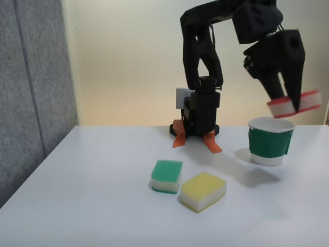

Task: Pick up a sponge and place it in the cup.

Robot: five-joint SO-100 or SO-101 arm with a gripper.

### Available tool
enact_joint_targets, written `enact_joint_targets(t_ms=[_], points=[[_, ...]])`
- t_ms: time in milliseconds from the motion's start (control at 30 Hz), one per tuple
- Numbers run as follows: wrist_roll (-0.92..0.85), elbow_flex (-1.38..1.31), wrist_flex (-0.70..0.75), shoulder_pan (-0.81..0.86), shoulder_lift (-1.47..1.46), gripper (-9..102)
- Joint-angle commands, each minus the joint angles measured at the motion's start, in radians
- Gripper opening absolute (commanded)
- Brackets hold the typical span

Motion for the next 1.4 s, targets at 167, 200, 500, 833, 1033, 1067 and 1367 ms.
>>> enact_joint_targets(t_ms=[167, 200, 500, 833, 1033, 1067, 1367], points=[[0.075, 0.152, 0.020, -0.224, 0.225, 0], [0.078, 0.150, 0.051, -0.241, 0.236, 0], [0.002, 0.069, 0.295, -0.285, 0.209, 0], [0.002, -0.067, 0.390, -0.264, 0.043, 0], [0.071, -0.051, 0.394, -0.295, -0.020, 0], [0.084, -0.040, 0.394, -0.304, -0.020, 0], [0.132, 0.023, 0.446, -0.347, 0.002, 0]])
